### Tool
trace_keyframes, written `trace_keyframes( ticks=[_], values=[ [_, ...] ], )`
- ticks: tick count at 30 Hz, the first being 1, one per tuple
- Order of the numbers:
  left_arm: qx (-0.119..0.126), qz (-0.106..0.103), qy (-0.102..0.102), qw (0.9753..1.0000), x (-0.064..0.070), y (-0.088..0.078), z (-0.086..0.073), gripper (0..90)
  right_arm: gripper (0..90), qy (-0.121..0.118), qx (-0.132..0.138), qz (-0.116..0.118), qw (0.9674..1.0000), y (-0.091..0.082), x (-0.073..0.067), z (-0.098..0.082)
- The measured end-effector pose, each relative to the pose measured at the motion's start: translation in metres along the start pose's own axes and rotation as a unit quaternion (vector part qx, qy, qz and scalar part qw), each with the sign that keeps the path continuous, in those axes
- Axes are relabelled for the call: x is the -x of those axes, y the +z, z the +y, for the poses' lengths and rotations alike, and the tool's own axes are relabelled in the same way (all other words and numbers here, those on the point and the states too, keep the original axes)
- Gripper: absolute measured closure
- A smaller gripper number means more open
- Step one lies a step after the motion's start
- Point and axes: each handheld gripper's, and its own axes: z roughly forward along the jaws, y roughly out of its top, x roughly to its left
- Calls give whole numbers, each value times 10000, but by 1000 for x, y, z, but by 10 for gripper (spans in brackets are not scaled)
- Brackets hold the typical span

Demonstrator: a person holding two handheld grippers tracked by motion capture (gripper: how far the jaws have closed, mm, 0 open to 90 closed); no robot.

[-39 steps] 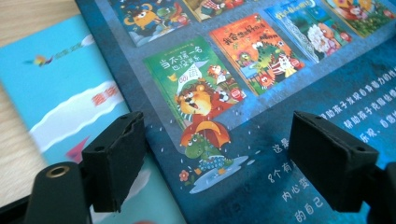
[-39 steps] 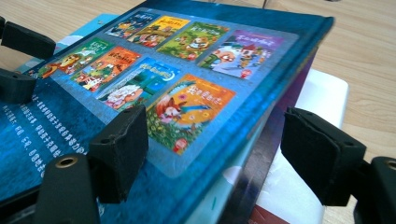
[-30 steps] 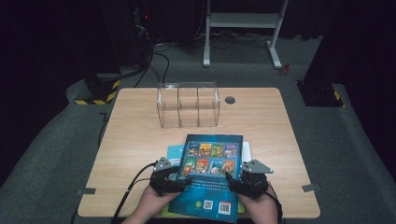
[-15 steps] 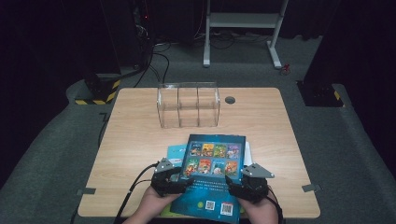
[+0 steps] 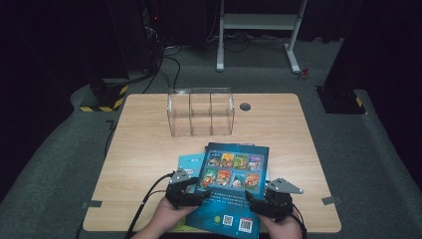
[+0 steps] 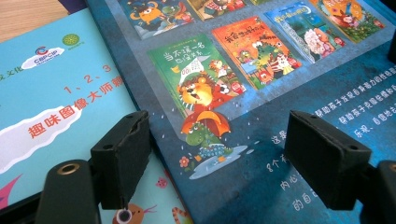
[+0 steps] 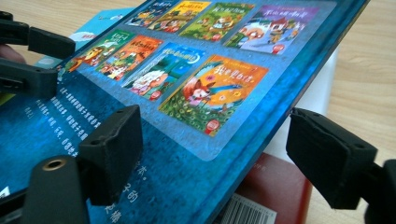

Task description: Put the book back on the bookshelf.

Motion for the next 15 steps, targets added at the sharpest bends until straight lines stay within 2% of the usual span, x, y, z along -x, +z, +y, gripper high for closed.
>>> trace_keyframes(
  ticks=[5,15],
  values=[
    [30,-5,19,10000,-1,1,0,224,156,154,-122,150,9997,2,0,-1],
    [140,-13,-6,9999,-1,1,-3,224,164,115,-236,153,9995,4,-2,3]
  ],
)
